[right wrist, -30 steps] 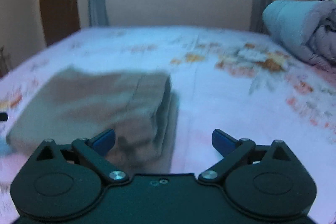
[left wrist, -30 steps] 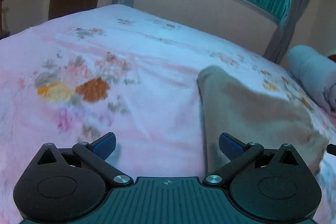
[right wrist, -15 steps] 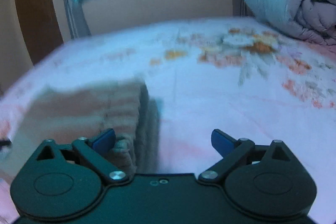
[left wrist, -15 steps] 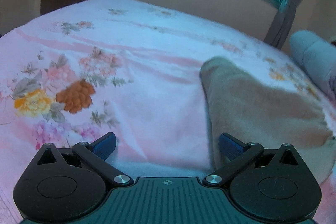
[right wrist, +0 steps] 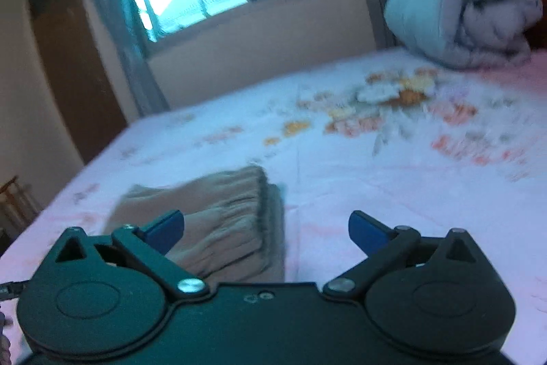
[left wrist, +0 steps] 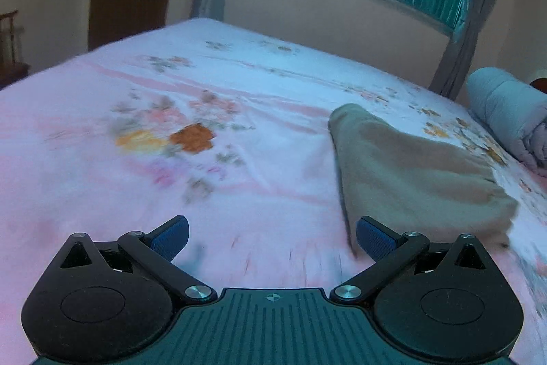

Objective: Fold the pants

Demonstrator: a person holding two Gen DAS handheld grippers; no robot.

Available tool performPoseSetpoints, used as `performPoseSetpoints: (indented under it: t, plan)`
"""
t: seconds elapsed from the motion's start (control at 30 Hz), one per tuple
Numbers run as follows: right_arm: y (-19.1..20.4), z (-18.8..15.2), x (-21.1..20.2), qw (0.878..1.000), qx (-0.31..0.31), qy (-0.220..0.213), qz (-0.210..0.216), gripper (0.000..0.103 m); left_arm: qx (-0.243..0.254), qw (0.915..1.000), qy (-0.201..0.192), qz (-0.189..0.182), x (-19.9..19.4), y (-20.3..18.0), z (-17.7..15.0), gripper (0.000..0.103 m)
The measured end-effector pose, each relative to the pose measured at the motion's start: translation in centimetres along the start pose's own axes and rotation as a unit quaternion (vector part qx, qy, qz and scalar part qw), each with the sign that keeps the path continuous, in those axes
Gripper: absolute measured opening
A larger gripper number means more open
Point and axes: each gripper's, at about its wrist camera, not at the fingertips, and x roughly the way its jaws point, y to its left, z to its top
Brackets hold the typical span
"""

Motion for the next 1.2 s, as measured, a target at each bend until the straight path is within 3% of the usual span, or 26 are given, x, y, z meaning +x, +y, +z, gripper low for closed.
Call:
performPoseSetpoints:
  t: [0.1, 0.2, 0.33, 0.57, 0.67, 0.9, 1.1, 1.2]
  plan:
    - [0.3, -1.6, -4.7, 0.999, 0.018, 0.022, 0.023, 0.097, -0.003, 0.9999, -0.014, 0.008, -5.3, 0.5, -2.4, 0.103]
    - [1.3, -4.4, -9.9, 0.997, 0.037, 0.005, 0.062, 0.097, -0.014, 0.9996, -0.023, 0.003, -10.1, 0.5, -4.9, 0.103]
    - [3.9, -7.9, -15.8, 0.997, -0.014, -0.009, 0.075, 0.097, 0.0, 0.999, -0.039, -0.024, -15.8, -0.8, -7.9, 0.103]
    - [6.6, -12.2, -23.1, 0.994, -0.101, -0.031, 0.034, 0.097, 0.077, 0.9915, -0.101, -0.031, -23.5, -4.2, -12.2, 0.103]
    - [7.1, -13.4, -25.1, 0.99, -0.132, -0.049, 0.019, 0.097, 0.075, 0.9889, -0.12, -0.044, -26.0, -4.8, -13.7, 0.103]
    - [8.0, -14.7, -26.9, 0.99, -0.124, -0.064, 0.014, 0.097, 0.098, 0.9831, -0.151, -0.034, -29.7, -6.5, -16.5, 0.103]
    - [9.5, -15.3, -26.9, 0.987, -0.142, -0.077, 0.019, 0.097, 0.12, 0.9824, -0.139, -0.032, -29.2, -7.9, -16.5, 0.103]
    - [9.9, -14.9, -26.3, 0.987, -0.137, -0.084, 0.011, 0.097, 0.11, 0.9816, -0.148, -0.05, -28.9, -8.1, -15.8, 0.103]
